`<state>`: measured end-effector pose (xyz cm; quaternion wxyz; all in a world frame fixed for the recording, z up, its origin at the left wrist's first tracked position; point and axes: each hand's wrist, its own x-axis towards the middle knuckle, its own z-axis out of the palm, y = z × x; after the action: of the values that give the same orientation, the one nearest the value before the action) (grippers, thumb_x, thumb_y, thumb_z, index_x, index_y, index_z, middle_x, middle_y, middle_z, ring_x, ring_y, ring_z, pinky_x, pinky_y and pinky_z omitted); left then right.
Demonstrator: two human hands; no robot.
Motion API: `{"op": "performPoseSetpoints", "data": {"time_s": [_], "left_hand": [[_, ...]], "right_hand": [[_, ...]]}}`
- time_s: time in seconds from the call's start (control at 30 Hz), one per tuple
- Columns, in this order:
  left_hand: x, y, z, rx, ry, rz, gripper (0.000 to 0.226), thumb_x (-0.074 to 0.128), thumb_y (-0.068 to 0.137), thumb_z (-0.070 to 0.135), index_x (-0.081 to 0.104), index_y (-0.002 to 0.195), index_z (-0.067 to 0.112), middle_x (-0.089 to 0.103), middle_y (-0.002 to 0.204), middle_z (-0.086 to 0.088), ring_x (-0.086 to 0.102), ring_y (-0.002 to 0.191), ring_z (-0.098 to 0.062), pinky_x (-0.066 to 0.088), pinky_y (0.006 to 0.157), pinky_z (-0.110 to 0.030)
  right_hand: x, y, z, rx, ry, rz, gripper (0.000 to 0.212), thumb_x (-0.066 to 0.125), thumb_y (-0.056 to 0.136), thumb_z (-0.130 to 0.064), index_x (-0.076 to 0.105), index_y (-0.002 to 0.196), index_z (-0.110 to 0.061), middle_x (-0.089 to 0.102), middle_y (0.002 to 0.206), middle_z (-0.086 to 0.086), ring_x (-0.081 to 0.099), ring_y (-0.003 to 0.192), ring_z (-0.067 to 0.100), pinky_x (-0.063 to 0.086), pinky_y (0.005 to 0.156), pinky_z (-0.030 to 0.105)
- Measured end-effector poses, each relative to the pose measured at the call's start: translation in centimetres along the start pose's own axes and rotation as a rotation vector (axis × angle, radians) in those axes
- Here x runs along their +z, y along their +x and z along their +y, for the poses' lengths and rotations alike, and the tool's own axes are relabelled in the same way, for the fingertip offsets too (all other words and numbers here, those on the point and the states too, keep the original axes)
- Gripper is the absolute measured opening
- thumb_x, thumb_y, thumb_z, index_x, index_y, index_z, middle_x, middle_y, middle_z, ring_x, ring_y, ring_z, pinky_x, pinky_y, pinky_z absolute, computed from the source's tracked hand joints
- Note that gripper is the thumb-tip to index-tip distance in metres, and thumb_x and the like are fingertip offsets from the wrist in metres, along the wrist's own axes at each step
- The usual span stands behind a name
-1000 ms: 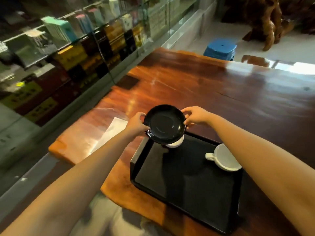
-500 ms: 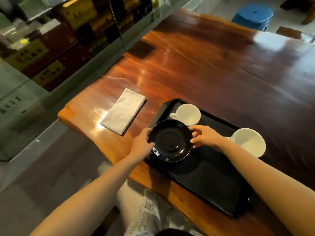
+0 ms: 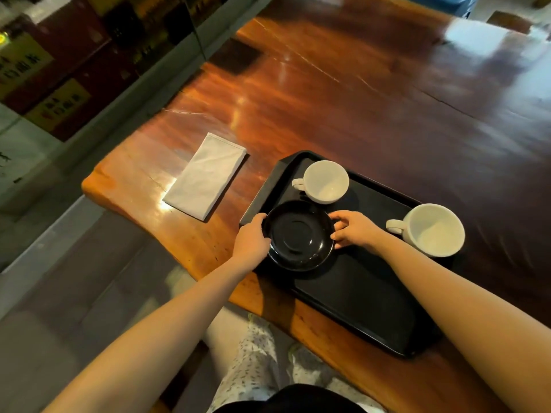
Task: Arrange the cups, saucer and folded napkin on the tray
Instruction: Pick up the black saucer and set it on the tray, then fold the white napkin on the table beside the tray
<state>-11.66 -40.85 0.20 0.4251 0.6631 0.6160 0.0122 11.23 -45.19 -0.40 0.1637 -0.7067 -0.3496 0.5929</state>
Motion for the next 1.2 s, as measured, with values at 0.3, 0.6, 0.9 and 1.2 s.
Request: {"op": "performPoseSetpoints", "data": {"time_s": [0.3, 0.6, 0.9, 1.2], "left_hand": [[-2.3, 1.2, 1.3, 0.046, 0.373, -0.078, 0.050, 0.051, 0.093, 0.028, 0.037, 0.139, 0.014, 0.065, 0.108, -0.011, 0.066, 0.087, -0.027, 0.052, 0.067, -0.033], [-7.6, 2.7, 6.2, 0.165, 0.458, -0.173, 0.030, 0.049, 0.090, 0.027, 0.061, 0.111, 0.009, 0.065, 0.103, -0.011, 0.058, 0.084, -0.027, 0.051, 0.079, -0.034], [-13.1, 2.0, 6.8, 0.123, 0.352, 0.120, 0.034, 0.046, 0.093, 0.021, 0.058, 0.123, 0.007, 0.064, 0.122, -0.014, 0.059, 0.110, -0.028, 0.043, 0.085, -0.029], [-16.6, 8.4, -1.1, 0.184, 0.151, 0.429, 0.041, 0.038, 0.099, 0.016, 0.041, 0.140, 0.015, 0.044, 0.148, -0.006, 0.043, 0.134, -0.027, 0.037, 0.108, -0.036]], "right_hand": [[-0.8, 0.0, -1.2, 0.113, -0.092, -0.041, 0.041, 0.055, 0.090, -0.006, 0.045, 0.130, -0.010, 0.061, 0.103, 0.013, 0.064, 0.086, 0.022, 0.058, 0.071, 0.032], [-5.8, -3.2, -6.2, 0.150, -0.292, -0.182, 0.021, 0.056, 0.092, -0.016, 0.056, 0.113, -0.013, 0.057, 0.099, 0.007, 0.057, 0.082, 0.019, 0.049, 0.070, 0.030], [-6.7, -3.8, -16.4, -0.122, -0.363, -0.329, 0.031, 0.053, 0.094, -0.019, 0.057, 0.123, -0.009, 0.063, 0.117, 0.010, 0.061, 0.096, 0.022, 0.053, 0.084, 0.036], [1.3, 0.7, -20.4, -0.394, -0.486, 0.077, 0.036, 0.044, 0.097, -0.028, 0.050, 0.130, -0.014, 0.056, 0.130, 0.006, 0.056, 0.112, 0.021, 0.041, 0.088, 0.028]]}}
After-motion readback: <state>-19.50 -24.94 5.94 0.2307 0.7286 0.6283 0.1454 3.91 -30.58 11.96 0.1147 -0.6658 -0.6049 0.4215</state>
